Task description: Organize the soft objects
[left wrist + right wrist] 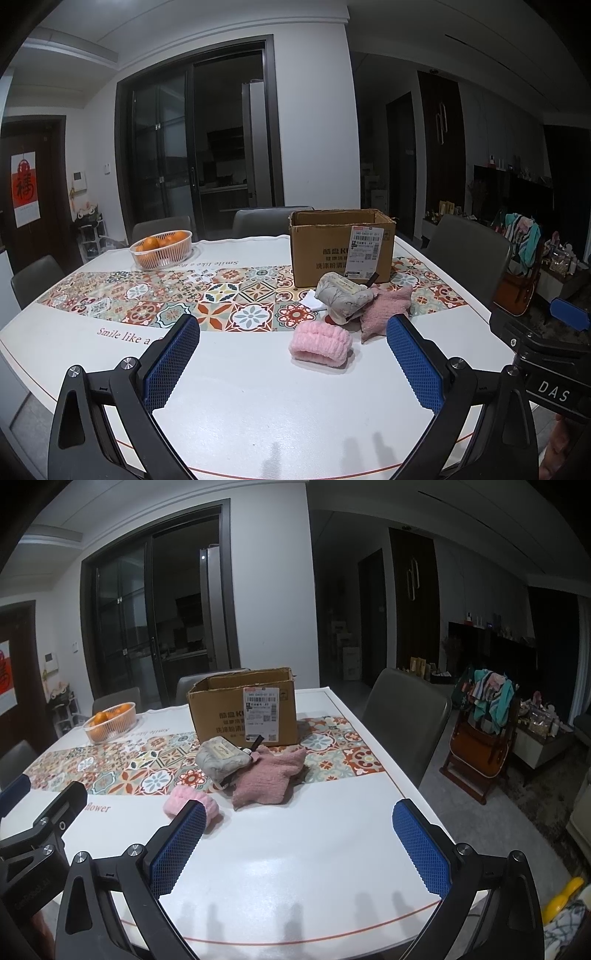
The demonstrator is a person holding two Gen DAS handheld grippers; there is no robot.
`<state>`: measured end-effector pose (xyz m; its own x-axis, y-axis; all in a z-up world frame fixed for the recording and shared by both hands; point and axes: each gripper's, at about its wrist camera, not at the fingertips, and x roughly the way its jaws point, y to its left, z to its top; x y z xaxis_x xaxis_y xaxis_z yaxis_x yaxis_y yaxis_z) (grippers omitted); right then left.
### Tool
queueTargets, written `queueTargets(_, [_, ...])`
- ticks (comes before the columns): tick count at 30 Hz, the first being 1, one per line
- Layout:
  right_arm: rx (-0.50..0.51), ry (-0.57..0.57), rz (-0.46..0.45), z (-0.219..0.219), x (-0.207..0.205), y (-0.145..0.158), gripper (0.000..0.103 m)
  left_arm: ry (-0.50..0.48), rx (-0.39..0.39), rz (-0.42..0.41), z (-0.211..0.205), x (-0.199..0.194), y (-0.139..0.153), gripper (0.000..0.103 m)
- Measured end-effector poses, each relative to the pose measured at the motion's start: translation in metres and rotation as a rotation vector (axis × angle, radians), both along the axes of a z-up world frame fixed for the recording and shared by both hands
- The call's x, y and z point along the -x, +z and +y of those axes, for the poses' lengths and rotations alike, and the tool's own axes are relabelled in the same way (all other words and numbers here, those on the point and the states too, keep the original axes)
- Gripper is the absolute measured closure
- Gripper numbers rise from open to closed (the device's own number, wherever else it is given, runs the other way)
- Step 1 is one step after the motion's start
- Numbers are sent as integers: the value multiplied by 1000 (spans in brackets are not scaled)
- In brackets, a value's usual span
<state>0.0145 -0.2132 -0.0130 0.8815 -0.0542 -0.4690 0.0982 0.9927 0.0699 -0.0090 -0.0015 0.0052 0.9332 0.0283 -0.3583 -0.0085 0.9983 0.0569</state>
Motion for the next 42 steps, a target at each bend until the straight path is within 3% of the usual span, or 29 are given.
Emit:
queueTargets(32, [1, 0, -3, -1, 1, 2, 0, -7, 0, -2, 0, 0, 0, 0])
queueTargets(42, [-9, 11, 22, -3, -13, -7, 0, -16, -2, 27, -3, -16, -12, 0])
